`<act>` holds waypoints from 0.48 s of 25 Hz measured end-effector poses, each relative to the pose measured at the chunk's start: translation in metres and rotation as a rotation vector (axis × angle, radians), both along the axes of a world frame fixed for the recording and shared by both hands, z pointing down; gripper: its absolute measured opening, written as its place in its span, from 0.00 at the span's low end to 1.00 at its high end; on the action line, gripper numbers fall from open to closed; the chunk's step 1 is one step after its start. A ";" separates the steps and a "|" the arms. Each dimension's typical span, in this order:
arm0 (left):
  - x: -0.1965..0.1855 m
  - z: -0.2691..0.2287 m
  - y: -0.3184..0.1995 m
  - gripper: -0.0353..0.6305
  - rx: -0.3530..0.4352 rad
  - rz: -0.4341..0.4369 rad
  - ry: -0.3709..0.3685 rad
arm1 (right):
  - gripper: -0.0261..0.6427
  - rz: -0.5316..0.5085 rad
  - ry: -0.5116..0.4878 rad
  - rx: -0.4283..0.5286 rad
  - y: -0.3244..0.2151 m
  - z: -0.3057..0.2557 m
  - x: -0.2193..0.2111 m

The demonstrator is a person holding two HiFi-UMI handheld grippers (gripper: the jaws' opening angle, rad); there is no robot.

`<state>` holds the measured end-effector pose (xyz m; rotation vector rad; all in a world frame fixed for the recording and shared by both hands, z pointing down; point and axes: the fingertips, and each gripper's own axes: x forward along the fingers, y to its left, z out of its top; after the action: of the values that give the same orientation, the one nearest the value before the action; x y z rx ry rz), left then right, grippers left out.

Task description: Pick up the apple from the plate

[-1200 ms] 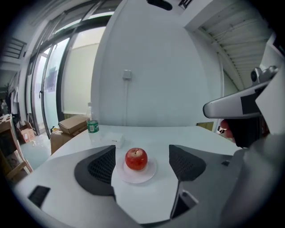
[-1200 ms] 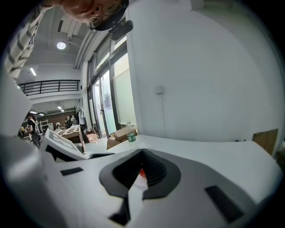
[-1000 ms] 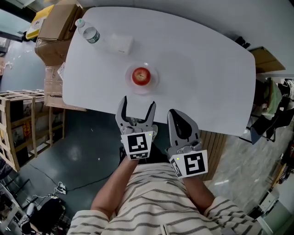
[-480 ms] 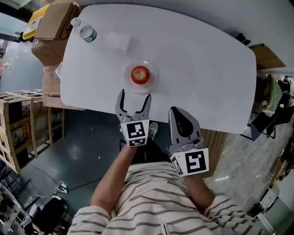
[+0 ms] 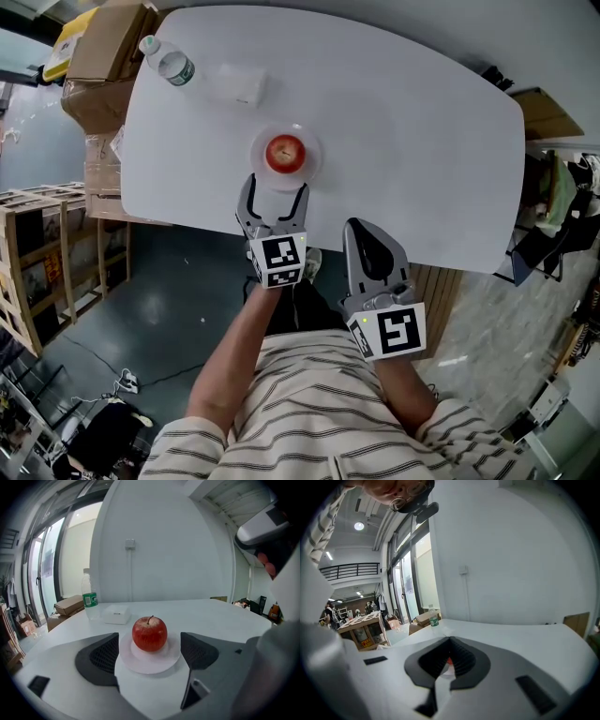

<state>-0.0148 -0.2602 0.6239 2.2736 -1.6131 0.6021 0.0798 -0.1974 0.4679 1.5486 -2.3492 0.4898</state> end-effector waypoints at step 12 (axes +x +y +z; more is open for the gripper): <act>0.007 0.017 -0.024 0.64 -0.021 -0.004 -0.002 | 0.06 0.020 0.005 -0.003 -0.009 0.002 0.009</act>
<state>-0.0077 -0.2840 0.6410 2.2544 -1.6045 0.6180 0.0891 -0.2068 0.4700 1.5716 -2.3301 0.4936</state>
